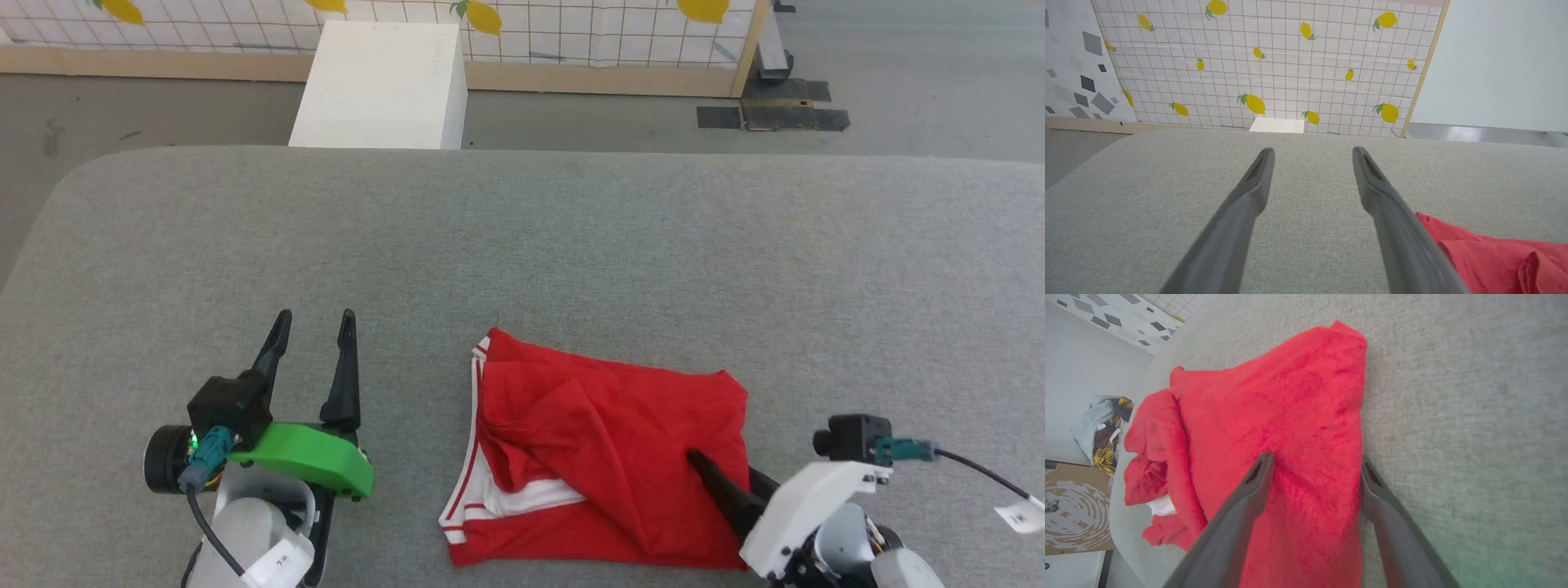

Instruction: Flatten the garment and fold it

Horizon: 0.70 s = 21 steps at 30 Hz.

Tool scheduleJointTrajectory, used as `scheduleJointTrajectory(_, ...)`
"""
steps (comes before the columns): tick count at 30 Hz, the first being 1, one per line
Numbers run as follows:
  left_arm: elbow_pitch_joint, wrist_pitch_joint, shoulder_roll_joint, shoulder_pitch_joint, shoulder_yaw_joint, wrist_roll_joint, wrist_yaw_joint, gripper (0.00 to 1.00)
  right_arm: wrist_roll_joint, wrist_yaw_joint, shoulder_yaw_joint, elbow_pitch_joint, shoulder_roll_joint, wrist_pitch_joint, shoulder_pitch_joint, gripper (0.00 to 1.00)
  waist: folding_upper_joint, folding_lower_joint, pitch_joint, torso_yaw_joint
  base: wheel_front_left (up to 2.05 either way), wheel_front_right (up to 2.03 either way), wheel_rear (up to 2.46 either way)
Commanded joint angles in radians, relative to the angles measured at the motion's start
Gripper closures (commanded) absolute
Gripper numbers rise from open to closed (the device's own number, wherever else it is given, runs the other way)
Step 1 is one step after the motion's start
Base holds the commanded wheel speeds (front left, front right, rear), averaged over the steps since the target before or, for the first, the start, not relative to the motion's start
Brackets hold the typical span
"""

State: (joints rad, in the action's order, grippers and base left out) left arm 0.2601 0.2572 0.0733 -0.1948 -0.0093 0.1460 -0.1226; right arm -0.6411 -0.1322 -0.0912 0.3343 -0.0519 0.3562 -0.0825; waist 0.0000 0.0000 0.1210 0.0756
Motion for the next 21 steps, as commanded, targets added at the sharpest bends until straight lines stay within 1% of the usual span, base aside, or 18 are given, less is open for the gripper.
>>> scheduleJointTrajectory(1, 0.003, 0.005, -0.001, 0.006, 0.001, -0.006, -0.005, 0.0, -0.008, 0.002, -0.014, 0.034, 0.002, 0.014, -0.019, 0.0, 0.0, 0.0, -0.001, 0.005, 0.0, 0.0, 0.0)
scheduleJointTrajectory(2, 0.004, 0.005, -0.001, 0.006, 0.0, -0.006, -0.005, 0.0, -0.008, 0.002, -0.02, 0.048, 0.002, 0.018, -0.029, 0.3, 0.0, 0.0, -0.001, 0.007, 0.0, 0.0, 0.0)
scheduleJointTrajectory(4, 0.007, 0.005, -0.002, 0.007, -0.002, -0.007, -0.006, 0.0, -0.008, 0.002, -0.029, 0.073, 0.002, 0.019, -0.046, 0.82, 0.0, 0.0, -0.004, 0.01, 0.0, 0.0, 0.0)
scheduleJointTrajectory(5, 0.008, 0.005, -0.002, 0.008, -0.003, -0.007, -0.006, 0.0, -0.008, 0.002, -0.033, 0.08, 0.002, 0.019, -0.052, 0.98, 0.0, 0.0, -0.006, 0.011, 0.0, 0.0, 0.0)
scheduleJointTrajectory(6, 0.009, 0.005, -0.003, 0.009, -0.003, -0.008, -0.006, 0.0, -0.005, 0.002, -0.037, 0.087, 0.002, 0.017, -0.059, 1.0, 0.0, 0.0, -0.008, 0.011, 0.0, 0.0, 0.0)
scheduleJointTrajectory(8, 0.011, 0.005, -0.003, 0.012, -0.001, -0.007, -0.006, 0.0, 0.021, 0.002, -0.036, 0.091, 0.002, 0.011, -0.07, 1.0, 0.0, 0.0, -0.012, 0.008, 0.0, 0.0, 0.0)
scheduleJointTrajectory(10, 0.011, 0.005, -0.003, 0.016, 0.005, -0.007, -0.005, 0.0, 0.072, 0.002, -0.035, 0.08, 0.002, 0.008, -0.085, 1.0, 0.0, 0.0, -0.016, -0.001, 0.0, 0.0, 0.0)
scheduleJointTrajectory(12, 0.009, 0.005, -0.002, 0.022, 0.012, -0.006, -0.005, 0.0, 0.154, 0.002, -0.041, 0.047, 0.002, 0.02, -0.107, 1.0, 0.0, 0.0, -0.019, -0.018, 0.0, 0.0, 0.0)
scheduleJointTrajectory(14, 0.004, 0.005, -0.001, 0.029, 0.019, -0.007, -0.002, 0.0, 0.264, 0.002, -0.055, -0.005, 0.002, 0.049, -0.136, 1.0, 0.0, 0.0, -0.02, -0.041, 0.0, 0.0, 0.0)
scheduleJointTrajectory(15, 0.001, 0.005, -0.001, 0.031, 0.021, -0.007, -0.002, 0.0, 0.334, 0.002, -0.062, -0.04, 0.002, 0.071, -0.154, 1.0, 0.0, 0.0, -0.02, -0.053, 0.0, 0.0, 0.0)
scheduleJointTrajectory(18, -0.01, 0.005, 0.001, 0.032, 0.029, -0.008, 0.0, 0.0, 0.486, 0.002, -0.096, -0.127, 0.0, 0.143, -0.201, 1.0, 0.0, 0.0, -0.013, -0.094, 0.0, 0.0, 0.0)
scheduleJointTrajectory(19, -0.014, 0.005, 0.001, 0.03, 0.031, -0.009, 0.0, 0.0, 0.533, 0.002, -0.113, -0.157, -0.009, 0.166, -0.22, 1.0, 0.0, 0.0, -0.008, -0.109, 0.0, 0.0, 0.0)
scheduleJointTrajectory(21, -0.022, 0.005, 0.002, 0.024, 0.036, -0.009, 0.001, 0.0, 0.576, 0.002, -0.149, -0.195, -0.041, 0.2, -0.252, 1.0, 0.0, 0.0, 0.003, -0.139, 0.0, 0.0, 0.0)
